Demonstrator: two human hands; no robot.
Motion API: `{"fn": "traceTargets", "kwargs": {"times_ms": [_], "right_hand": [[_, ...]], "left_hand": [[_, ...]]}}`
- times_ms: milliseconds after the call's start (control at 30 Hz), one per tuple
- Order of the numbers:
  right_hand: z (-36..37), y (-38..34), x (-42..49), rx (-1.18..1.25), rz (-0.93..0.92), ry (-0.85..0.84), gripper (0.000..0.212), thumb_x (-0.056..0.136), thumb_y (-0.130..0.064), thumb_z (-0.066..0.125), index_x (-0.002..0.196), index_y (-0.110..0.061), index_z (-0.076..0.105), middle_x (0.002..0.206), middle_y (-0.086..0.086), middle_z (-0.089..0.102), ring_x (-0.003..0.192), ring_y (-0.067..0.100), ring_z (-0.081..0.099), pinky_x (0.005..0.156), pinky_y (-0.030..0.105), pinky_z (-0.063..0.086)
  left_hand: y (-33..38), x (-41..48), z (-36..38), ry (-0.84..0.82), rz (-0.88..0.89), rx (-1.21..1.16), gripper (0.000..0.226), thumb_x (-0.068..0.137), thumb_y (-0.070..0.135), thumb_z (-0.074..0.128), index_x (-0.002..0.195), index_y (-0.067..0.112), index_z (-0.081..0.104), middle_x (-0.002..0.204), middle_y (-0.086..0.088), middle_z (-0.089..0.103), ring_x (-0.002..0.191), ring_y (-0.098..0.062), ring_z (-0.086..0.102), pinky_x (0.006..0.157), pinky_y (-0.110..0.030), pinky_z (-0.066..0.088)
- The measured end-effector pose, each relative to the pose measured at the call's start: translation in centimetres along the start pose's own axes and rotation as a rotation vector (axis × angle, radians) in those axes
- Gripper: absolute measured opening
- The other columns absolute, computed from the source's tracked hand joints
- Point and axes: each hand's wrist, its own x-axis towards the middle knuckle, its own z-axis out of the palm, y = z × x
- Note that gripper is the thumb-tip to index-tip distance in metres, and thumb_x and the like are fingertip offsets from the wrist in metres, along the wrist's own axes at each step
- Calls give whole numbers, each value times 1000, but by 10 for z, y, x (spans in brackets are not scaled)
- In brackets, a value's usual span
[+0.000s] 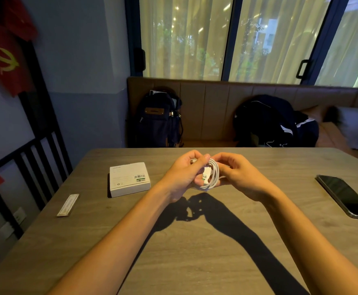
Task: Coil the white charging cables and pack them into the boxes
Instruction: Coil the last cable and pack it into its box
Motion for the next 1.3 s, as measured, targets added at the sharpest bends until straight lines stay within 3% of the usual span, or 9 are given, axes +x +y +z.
{"fn": "traceTargets", "kwargs": {"times_ms": [167, 333, 533, 600, 700, 833, 933, 1100, 1300], "right_hand": [[-3, -2, 2, -19, 15, 63, 16, 101, -21, 54, 110, -14, 65, 97, 3, 74, 87, 19, 75, 68, 30, 63], [4, 1, 1, -22, 26, 136, 12, 98, -18, 58, 109, -16, 64, 91, 5, 77, 79, 18, 77, 61, 32, 63], [4, 0, -2, 28, 36, 138, 21, 103, -27, 51, 105, -16, 68, 94, 5, 75, 85, 18, 76, 67, 30, 63], [5, 0, -2, -8, 34, 94, 20, 100, -30, 56, 105, -18, 71, 93, 2, 76, 86, 17, 76, 70, 28, 62], [2, 0, -2, -38, 43, 49, 19, 98, -26, 59, 107, -18, 73, 90, -1, 77, 86, 15, 75, 70, 25, 61], [1, 2, -1, 62, 88, 149, 19, 100, -24, 57, 105, -16, 73, 92, 3, 77, 84, 16, 75, 65, 24, 59], [7, 3, 1, 114, 84, 252, 16, 99, -23, 58, 102, -18, 73, 89, 0, 76, 79, 12, 76, 61, 22, 59], [12, 6, 0, 160, 64, 242, 19, 100, -24, 56, 111, -23, 72, 94, -1, 77, 85, 13, 76, 65, 23, 60], [16, 12, -2, 186, 28, 235, 19, 99, -18, 60, 109, -28, 72, 94, -5, 79, 88, 14, 76, 65, 23, 60]], "left_hand": [[2, 2, -12, -115, -14, 20, 21, 108, 21, 48, 120, 6, 56, 74, -2, 52, 60, -10, 48, 67, -25, 51], [-1, 0, -11, -117, 100, 308, 23, 108, 24, 48, 131, 26, 48, 76, -6, 56, 63, -10, 55, 76, -34, 56], [-2, 1, -11, -80, 160, 496, 31, 108, 26, 47, 134, 39, 36, 104, -10, 64, 81, -22, 67, 74, -32, 60], [-3, 1, -12, -58, 166, 539, 35, 107, 25, 48, 136, 39, 34, 97, -5, 64, 84, -23, 68, 72, -31, 61], [-4, 2, -13, -46, 174, 524, 42, 106, 22, 53, 140, 37, 34, 85, 0, 65, 74, -9, 65, 71, -25, 55], [-8, 7, -12, 2, 200, 375, 47, 97, 23, 67, 135, 37, 43, 99, -3, 77, 94, -18, 75, 89, -43, 60], [-11, 9, -9, 89, 240, 337, 41, 96, 19, 70, 129, 31, 49, 103, -3, 78, 92, -21, 76, 90, -44, 61], [-13, 5, -3, 287, 385, 536, 22, 97, 21, 68, 116, 26, 59, 103, 0, 76, 86, -12, 76, 70, -31, 65], [-17, 6, -4, 338, 460, 645, 17, 94, 20, 71, 109, 24, 64, 99, 6, 75, 87, -7, 72, 68, -21, 62]]}}
